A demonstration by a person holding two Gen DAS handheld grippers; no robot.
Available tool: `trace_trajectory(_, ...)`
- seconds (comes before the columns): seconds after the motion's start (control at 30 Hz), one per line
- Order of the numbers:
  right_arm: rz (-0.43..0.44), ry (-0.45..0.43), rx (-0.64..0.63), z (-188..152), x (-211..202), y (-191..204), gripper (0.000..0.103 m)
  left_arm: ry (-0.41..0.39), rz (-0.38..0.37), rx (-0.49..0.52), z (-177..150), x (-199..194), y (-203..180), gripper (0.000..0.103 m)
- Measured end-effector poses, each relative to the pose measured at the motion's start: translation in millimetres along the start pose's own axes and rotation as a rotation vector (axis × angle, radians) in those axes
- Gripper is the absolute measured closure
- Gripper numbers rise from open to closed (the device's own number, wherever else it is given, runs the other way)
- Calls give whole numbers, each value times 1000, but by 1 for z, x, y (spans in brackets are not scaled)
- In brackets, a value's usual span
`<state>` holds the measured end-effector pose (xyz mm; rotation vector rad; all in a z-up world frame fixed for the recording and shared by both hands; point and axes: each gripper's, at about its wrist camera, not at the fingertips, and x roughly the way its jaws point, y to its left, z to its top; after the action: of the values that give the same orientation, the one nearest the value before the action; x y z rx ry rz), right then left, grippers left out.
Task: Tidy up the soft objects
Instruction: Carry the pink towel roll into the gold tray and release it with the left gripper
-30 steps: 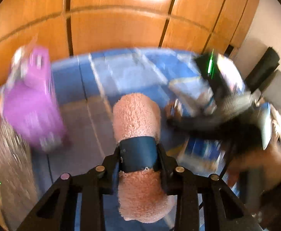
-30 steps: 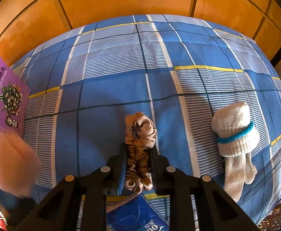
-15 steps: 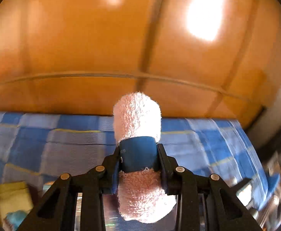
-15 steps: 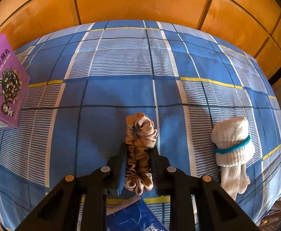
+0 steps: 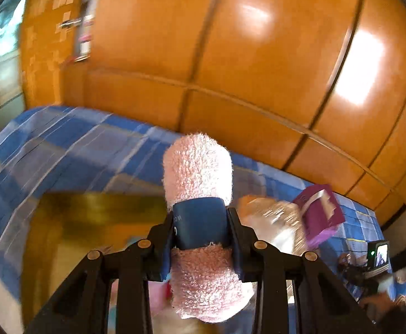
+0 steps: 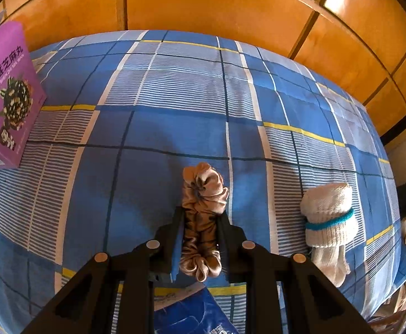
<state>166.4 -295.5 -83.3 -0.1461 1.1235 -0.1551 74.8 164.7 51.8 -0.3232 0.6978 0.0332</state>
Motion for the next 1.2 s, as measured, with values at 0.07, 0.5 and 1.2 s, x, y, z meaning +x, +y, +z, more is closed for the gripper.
trace_trajectory(0.07,-15,-7,-15,-1,-2,4,81,-6,26,-52,-17,-16,30,69)
trace_trajectory(0.5,-51,-24,-43,-4,-3,8,81,109,107,-220,-104,-25,92,69)
trace_trajectory(1.2,-67,-28,-65,-4,-2,11,83,57,302,-65,-92,10,90,34)
